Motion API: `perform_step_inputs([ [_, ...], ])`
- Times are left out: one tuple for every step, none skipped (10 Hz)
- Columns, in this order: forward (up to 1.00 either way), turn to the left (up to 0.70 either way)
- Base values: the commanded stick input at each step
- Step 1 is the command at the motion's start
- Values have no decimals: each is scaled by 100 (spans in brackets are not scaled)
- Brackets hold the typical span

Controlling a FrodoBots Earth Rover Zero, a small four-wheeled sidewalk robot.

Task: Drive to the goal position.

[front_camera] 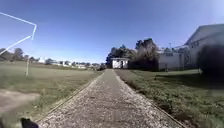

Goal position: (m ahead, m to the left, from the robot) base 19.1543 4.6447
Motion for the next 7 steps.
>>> perform_step_inputs([
  [50,0],
  [50,2],
  [50,19],
  [50,18],
  [50,0],
  [50,0],
  [50,0],
])
